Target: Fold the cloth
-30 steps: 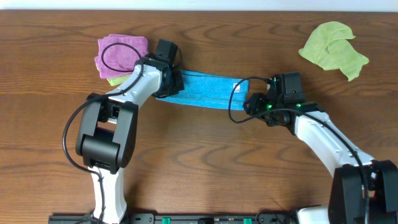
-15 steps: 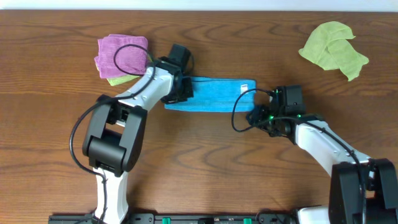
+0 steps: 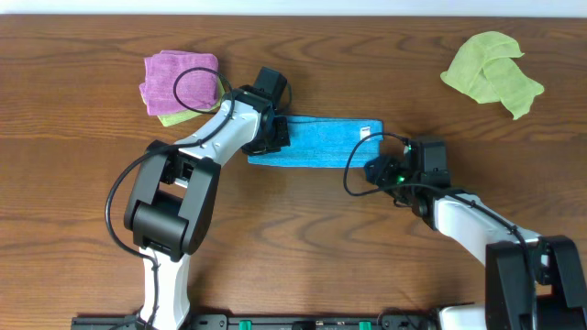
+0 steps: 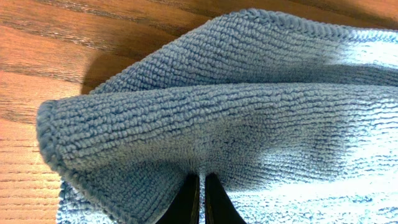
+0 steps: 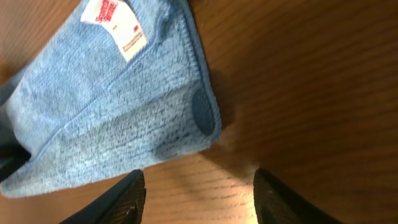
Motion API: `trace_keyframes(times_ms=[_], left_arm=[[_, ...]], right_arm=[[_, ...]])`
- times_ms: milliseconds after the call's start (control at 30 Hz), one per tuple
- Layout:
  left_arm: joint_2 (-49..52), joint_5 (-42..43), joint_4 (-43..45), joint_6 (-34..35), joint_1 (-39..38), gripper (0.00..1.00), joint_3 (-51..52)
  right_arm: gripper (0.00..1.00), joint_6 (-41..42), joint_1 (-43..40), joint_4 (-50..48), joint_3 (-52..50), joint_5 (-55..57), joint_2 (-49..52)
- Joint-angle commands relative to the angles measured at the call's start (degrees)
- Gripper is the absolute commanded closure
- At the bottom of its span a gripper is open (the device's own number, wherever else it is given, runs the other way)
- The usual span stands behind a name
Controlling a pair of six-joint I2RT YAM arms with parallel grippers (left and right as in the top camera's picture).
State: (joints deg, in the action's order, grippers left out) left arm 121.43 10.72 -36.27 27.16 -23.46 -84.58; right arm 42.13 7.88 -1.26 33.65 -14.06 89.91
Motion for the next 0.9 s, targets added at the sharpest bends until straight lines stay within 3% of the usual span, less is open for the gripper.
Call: trace_keyframes(times_ms=[0,433,600,800,867], left_arm=[[1.79,1.16,-1.27,0.26,-0.46,0.94,0.20],[1.79,1.14,-1.29,0.20,-0.46,0.94,0.20],[1.79,1.16,-1.29,0.02,-0.46,0.94,0.20],[1.79,1.16,-1.46,-0.20,-0.46,0.94,0.20],[1.79,1.18,-1.55,-0.20,-0.46,0.94,0.20]], right_arm=[[0.43,2.99,-0.35,-1.14,-1.14,2.73,0.85],[0.42,9.66,0.20,-16.92,-1.14,1.38,12.11],[0.55,9.73,1.99,-21.77,-1.11,1.49,15.76],[0.95,9.25,3.85,-22.84,-1.11,5.60,16.61],[0.99,7.28,4.00,-24.48,-1.11,6.40,16.61]])
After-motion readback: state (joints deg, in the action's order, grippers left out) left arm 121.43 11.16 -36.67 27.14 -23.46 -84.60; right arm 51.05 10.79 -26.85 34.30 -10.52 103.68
